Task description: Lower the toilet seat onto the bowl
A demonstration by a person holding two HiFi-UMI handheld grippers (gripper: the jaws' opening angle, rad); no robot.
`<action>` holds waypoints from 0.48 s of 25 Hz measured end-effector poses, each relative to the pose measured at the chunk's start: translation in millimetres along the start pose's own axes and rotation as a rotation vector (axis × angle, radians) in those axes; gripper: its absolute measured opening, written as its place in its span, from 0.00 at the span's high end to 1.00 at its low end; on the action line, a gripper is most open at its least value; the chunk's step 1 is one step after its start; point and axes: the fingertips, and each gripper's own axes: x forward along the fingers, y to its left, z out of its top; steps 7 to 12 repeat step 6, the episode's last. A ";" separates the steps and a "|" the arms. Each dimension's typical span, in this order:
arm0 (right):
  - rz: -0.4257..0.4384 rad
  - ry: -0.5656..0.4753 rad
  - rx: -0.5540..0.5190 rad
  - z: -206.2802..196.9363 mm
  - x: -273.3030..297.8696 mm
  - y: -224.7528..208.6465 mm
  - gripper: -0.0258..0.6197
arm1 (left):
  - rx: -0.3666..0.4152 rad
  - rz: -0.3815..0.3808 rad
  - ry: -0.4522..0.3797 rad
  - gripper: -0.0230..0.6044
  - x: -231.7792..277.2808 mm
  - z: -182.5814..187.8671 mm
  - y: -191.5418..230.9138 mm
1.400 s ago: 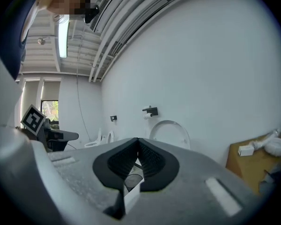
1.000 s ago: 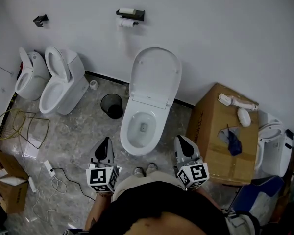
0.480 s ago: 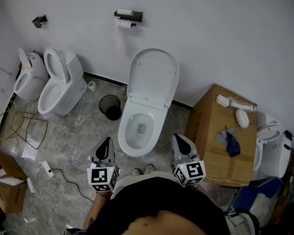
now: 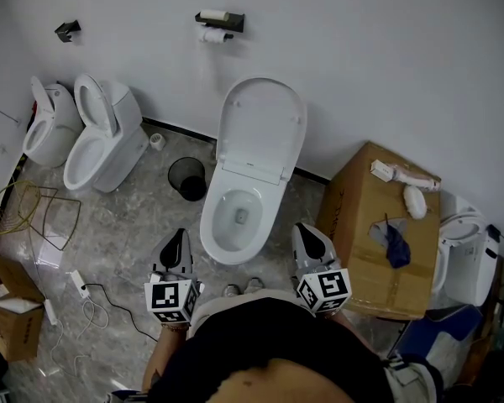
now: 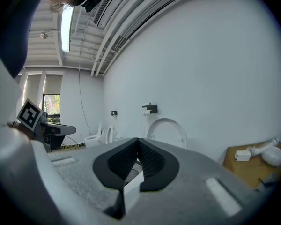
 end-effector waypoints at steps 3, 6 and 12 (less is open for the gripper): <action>0.003 0.004 0.004 -1.8 0.1 -1.3 0.95 | -0.001 0.009 0.009 0.96 0.3 -3.2 0.9; 0.001 0.007 0.006 -3.4 1.1 -3.7 0.95 | 0.000 0.015 0.008 0.96 2.2 -3.1 2.4; 0.001 0.007 0.006 -3.4 1.1 -3.7 0.95 | 0.000 0.015 0.008 0.96 2.2 -3.1 2.4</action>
